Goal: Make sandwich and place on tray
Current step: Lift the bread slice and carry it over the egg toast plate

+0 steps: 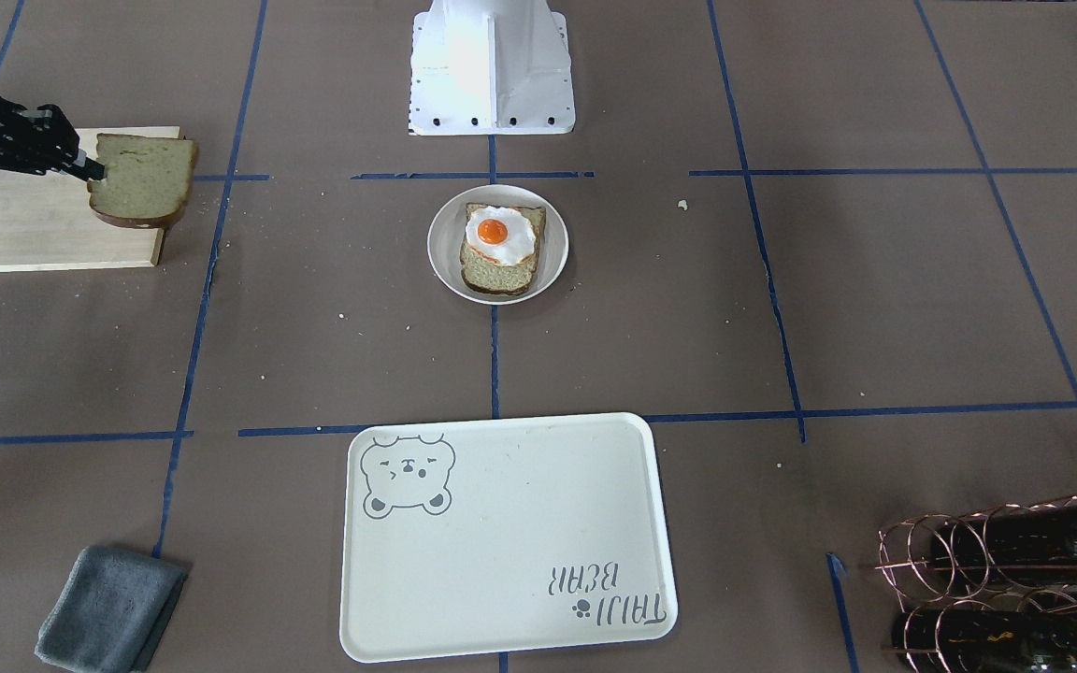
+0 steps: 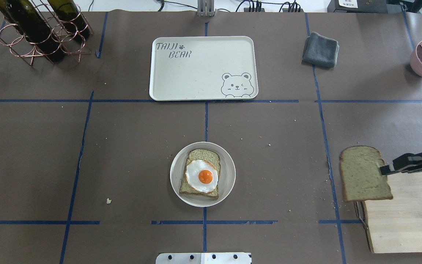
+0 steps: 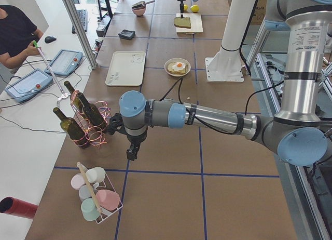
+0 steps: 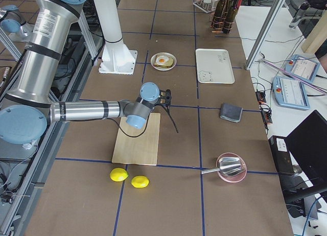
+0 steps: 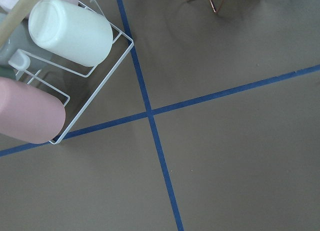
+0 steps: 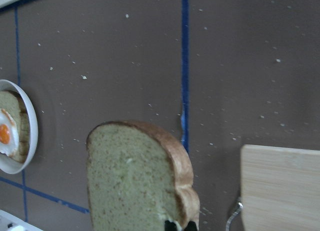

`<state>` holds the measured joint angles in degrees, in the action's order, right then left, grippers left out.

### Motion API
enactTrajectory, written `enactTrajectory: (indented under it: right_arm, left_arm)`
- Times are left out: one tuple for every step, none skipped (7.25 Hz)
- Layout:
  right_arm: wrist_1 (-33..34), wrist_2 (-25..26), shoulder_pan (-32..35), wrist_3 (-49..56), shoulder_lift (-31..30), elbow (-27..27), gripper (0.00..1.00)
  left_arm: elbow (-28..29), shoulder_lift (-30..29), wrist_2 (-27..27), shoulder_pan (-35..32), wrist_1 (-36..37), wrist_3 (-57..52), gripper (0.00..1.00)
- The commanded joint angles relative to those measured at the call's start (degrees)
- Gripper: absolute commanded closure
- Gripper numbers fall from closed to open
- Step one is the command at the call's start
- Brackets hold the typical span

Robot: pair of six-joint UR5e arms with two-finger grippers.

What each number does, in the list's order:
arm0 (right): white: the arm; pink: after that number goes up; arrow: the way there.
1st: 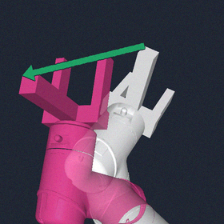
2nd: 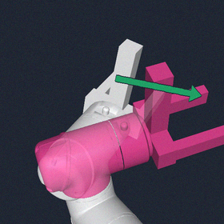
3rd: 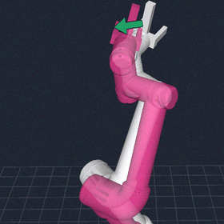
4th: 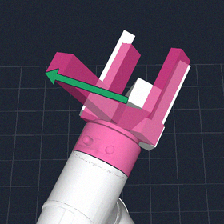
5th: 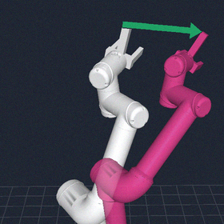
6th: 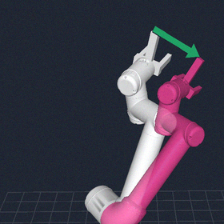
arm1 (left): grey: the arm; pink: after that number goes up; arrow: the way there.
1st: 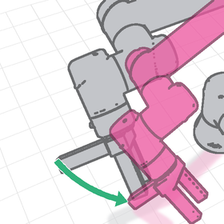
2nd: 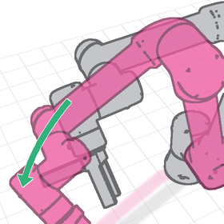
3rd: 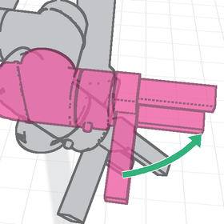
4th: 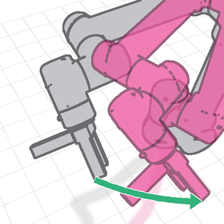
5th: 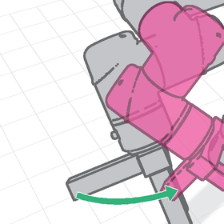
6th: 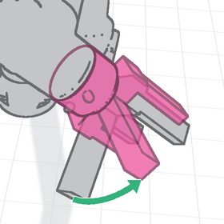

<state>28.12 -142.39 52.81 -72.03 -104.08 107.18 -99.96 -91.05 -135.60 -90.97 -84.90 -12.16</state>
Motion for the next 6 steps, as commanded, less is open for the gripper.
enactTrajectory:
  right_arm:
    - [0.97,7.35,-9.51,-16.06,11.74,0.05,1.0]
    - [1.06,11.22,-14.53,-23.25,16.32,0.05,1.0]
    - [4.11,15.96,-19.45,-26.98,20.1,0.14,1.0]
    - [11.62,20.09,-23.59,-27.28,25.97,0.14,1.0]
    - [18.74,21.0,-25.11,-27.28,30.82,0.22,1.0]
    - [21.6,23.54,-27.38,-27.02,32.95,-0.47,1.0]
  left_arm:
    - [-0.85,0.08,-0.01,0.0,-0.09,0.03,0.0]
    - [-0.94,0.08,-0.1,0.0,-1.31,0.03,0.0]
    - [-0.77,0.0,-0.1,0.0,-3.41,0.3,0.0]
    - [-0.77,0.0,-0.19,0.0,-3.69,0.3,0.0]
    - [-0.68,0.0,-0.19,0.0,-3.69,0.21,0.0]
    - [-0.5,0.0,-0.19,0.0,-3.78,0.12,0.0]
